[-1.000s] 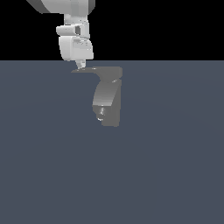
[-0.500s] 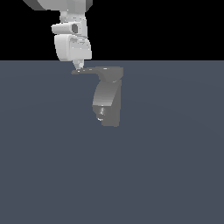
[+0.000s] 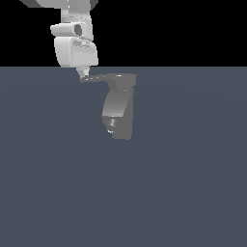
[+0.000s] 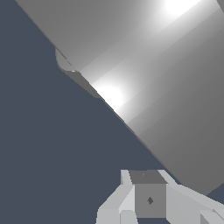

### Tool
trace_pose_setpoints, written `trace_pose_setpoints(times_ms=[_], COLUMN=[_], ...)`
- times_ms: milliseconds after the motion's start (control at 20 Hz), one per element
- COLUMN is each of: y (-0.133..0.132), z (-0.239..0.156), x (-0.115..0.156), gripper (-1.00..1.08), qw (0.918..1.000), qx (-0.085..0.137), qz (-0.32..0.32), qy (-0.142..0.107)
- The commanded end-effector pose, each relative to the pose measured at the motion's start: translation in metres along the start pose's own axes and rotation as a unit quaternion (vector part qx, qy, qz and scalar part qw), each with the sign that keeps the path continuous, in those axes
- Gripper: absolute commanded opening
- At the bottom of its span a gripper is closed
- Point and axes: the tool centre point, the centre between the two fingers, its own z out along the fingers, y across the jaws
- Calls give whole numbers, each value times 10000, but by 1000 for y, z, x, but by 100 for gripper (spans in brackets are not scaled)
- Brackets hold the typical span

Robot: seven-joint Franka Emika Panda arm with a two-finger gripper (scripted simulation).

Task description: Turn on the faucet by rotating a designated handle.

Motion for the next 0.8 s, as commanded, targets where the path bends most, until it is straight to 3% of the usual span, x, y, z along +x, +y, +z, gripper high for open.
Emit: trace_pose_setpoints(times_ms=[0, 750], y=[4, 37], z=[0, 0], x=[5, 30], gripper=[-100, -100], qw=[10000, 10000], qx=[-6, -11], qz=[0, 63], qy=[8, 8])
